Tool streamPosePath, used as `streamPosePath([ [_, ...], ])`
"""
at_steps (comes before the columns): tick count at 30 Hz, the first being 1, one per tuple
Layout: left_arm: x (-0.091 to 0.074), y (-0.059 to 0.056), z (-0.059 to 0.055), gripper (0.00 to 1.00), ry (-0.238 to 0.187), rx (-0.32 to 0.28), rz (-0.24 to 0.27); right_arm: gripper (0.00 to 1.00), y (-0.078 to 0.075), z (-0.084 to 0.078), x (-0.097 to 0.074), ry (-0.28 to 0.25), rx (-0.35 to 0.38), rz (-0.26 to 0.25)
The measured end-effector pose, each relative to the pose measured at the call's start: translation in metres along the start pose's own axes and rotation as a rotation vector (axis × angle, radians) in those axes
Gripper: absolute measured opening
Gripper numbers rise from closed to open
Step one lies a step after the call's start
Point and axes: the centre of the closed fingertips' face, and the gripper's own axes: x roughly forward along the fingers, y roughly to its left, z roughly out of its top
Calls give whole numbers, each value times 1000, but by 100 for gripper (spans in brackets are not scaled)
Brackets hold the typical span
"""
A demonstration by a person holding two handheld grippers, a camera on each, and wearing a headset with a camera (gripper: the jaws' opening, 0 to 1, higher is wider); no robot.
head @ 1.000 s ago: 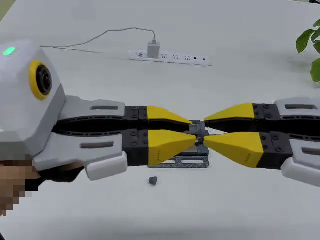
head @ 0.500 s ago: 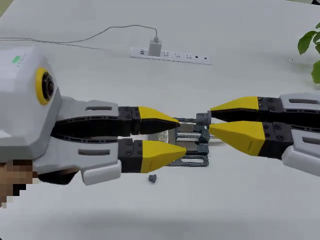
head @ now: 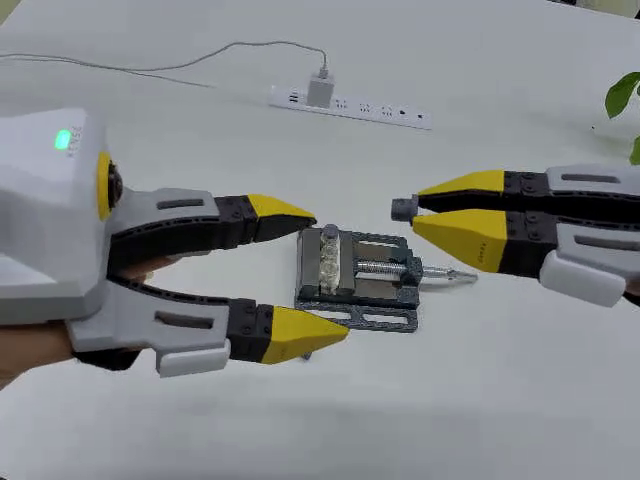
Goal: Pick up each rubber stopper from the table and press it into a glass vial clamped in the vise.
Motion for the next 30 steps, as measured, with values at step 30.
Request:
streamPosePath([
  [30,-7,22,-48,87,79,71,83,5,-76,-68,52,433,-37,21],
])
